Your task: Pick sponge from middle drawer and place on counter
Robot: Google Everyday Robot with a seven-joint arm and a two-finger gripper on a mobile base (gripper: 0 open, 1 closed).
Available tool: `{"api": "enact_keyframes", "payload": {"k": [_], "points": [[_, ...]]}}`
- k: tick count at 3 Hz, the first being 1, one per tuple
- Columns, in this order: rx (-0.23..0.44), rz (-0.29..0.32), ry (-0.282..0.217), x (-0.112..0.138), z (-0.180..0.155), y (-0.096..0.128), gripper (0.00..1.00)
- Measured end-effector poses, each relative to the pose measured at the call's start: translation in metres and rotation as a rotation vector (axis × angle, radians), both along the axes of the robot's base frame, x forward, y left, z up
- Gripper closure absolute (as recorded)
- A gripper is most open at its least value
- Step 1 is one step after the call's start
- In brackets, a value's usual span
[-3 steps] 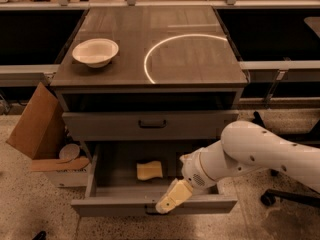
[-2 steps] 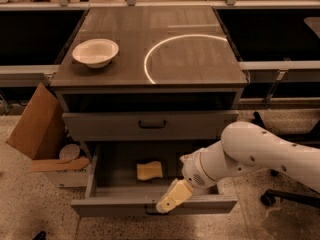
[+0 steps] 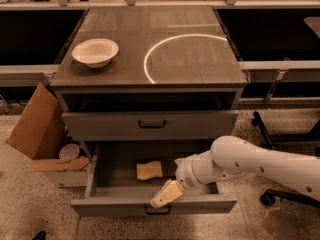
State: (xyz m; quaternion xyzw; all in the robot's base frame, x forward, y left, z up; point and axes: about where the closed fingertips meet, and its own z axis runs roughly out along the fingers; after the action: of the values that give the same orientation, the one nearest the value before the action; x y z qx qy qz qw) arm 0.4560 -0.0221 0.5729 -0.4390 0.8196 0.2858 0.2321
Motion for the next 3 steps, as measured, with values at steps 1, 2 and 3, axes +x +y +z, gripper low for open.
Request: {"api": "enact_keyframes", "payload": {"k": [1, 2, 3], "points": [[-0.024, -0.085, -0.054, 0.052, -0.058, 0.012, 0.0], [-0.024, -0.085, -0.055, 0.052, -0.058, 0.012, 0.0], [-0.016, -0.094, -0.106, 0.069, -0.073, 0.01, 0.0]]}}
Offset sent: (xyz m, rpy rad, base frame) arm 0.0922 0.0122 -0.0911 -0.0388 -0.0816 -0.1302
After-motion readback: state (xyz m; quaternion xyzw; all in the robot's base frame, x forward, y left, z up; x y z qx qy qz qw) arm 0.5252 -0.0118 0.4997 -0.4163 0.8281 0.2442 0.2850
